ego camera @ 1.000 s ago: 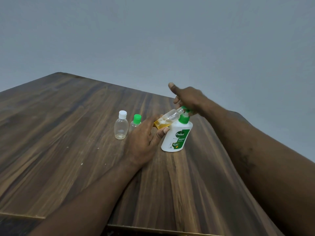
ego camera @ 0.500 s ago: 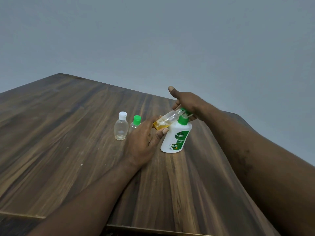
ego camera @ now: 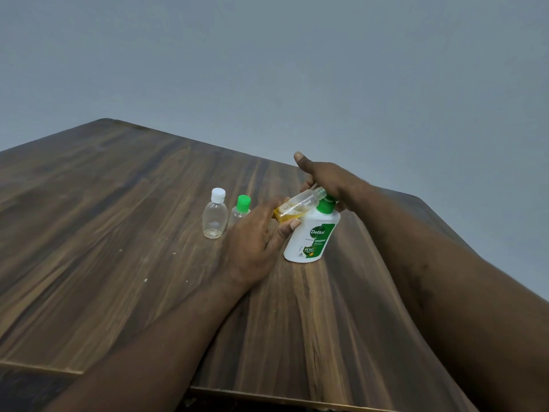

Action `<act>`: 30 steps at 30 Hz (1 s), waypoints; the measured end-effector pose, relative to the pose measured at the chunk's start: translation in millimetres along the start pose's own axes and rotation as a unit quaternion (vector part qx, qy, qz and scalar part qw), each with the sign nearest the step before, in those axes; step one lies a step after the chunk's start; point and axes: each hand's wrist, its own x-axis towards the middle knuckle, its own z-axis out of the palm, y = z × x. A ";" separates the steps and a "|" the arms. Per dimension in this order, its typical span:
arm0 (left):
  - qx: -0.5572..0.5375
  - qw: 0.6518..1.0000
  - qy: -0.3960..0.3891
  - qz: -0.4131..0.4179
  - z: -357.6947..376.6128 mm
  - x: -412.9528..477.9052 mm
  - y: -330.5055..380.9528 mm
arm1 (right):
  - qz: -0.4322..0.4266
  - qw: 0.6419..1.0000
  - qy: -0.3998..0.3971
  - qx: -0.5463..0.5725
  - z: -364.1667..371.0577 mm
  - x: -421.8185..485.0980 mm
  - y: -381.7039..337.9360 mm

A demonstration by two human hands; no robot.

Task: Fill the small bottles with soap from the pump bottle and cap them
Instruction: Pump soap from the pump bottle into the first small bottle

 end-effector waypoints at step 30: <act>0.035 0.999 0.006 -0.009 1.0 -2.8 -0.3 | -0.029 0.998 0.041 -0.032 -12.6 -17.2 -12.4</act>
